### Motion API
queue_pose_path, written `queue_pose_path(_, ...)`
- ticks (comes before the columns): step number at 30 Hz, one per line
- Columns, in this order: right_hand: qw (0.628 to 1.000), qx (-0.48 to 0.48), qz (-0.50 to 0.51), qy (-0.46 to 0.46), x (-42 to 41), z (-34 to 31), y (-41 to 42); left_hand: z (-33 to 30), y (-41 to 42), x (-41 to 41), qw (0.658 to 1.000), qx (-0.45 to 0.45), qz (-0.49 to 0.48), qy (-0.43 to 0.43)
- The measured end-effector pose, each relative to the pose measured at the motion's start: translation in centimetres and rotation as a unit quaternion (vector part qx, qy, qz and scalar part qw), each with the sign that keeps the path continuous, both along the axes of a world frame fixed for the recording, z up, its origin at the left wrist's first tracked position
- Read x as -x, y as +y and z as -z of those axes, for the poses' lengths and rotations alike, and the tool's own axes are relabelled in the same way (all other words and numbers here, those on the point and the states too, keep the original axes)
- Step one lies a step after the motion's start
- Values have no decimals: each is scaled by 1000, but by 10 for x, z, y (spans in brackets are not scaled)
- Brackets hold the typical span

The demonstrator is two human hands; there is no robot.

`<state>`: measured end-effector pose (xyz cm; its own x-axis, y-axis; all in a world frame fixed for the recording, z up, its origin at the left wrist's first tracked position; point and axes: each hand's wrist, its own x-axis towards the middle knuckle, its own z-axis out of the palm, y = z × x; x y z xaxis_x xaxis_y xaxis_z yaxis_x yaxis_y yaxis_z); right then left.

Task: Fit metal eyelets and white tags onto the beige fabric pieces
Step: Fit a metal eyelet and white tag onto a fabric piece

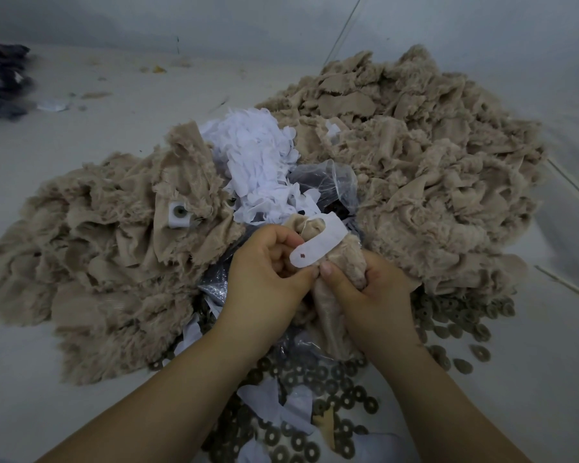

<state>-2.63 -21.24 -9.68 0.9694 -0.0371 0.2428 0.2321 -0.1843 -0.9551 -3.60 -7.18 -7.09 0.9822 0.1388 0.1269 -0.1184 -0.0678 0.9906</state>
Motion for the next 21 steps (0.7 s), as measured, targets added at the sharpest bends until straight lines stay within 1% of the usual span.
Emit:
queue_pose_path(4,1000,7,12,2,0,0,1,1,3,-2,996,80,9,33)
queue_pose_path(8,1000,13,19,-5,1,-2,2,3,3,-4,990,130,11,55)
queue_pose_path(21,999,-11,30,5,2,-2,2,9,1,-7,989,139,19,51)
